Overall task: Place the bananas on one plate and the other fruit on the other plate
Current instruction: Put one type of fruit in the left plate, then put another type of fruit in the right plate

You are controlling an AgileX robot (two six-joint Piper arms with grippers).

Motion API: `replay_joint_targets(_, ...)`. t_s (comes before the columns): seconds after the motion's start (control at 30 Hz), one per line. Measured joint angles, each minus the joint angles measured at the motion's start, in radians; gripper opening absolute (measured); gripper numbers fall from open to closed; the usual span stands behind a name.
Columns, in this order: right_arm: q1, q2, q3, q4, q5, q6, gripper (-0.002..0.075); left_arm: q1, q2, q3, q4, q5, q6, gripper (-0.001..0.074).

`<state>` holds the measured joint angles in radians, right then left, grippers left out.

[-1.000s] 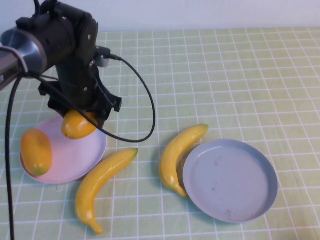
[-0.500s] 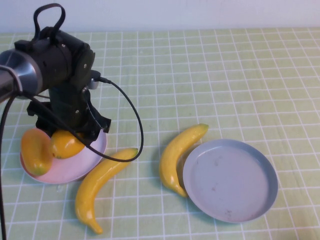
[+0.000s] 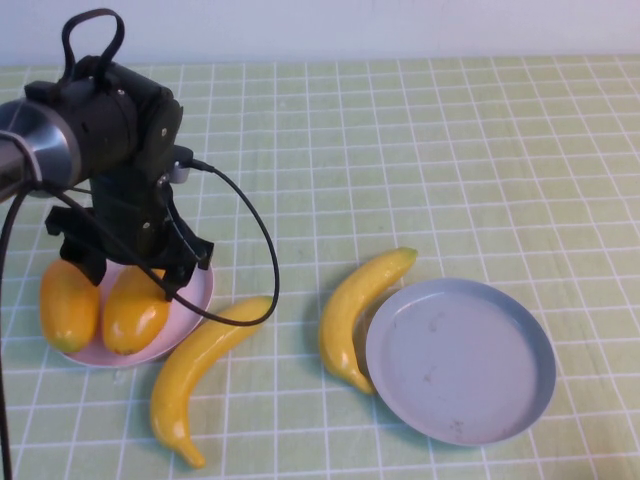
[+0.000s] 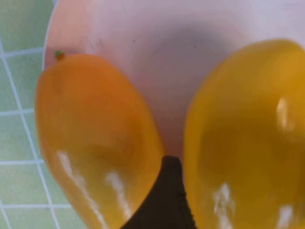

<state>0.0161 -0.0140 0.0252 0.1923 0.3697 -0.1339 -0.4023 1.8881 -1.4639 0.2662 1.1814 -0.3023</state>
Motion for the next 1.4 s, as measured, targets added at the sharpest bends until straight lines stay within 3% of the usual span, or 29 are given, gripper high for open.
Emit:
replay_joint_targets(0.13,0.0,0.0,0.0,0.0,0.0,0.0,-0.0015,0.002,0.0,0.0,0.0,0.019,0.018,0.0566)
replay_joint_targets(0.2,0.0,0.0,0.0,0.0,0.0,0.0,-0.0015,0.002,-0.002,0.0,0.0,0.023,0.036,0.0507)
replay_joint_targets(0.3,0.0,0.0,0.0,0.0,0.002,0.0,-0.0015,-0.002,-0.033,0.0,0.0,0.026,0.053,0.0352)
replay_joint_targets(0.4,0.0,0.0,0.0,0.0,0.002,0.0,-0.0015,-0.024,-0.106,0.0,0.0,0.023,0.071,0.0125)
replay_joint_targets(0.5,0.0,0.0,0.0,0.0,0.002,0.0,-0.0015,-0.056,-0.185,0.0,0.0,0.008,0.082,0.0036)
replay_joint_targets(0.8,0.0,0.0,0.0,0.0,0.002,0.0,-0.0015,-0.243,-0.465,0.009,-0.023,-0.036,0.084,-0.0001)
replay_joint_targets(0.93,0.0,0.0,0.0,0.0,0.002,0.0,-0.0015,-0.308,-0.601,0.111,-0.026,-0.137,0.067,-0.0002)
replay_joint_targets(1.17,0.0,0.0,0.0,0.0,0.002,0.0,-0.0015,-0.325,-0.899,0.465,-0.027,-0.358,0.009,-0.0002)
replay_joint_targets(1.4,0.0,0.0,0.0,0.0,0.002,0.0,-0.0015,-0.325,-1.079,0.655,0.023,-0.372,-0.018,-0.0002)
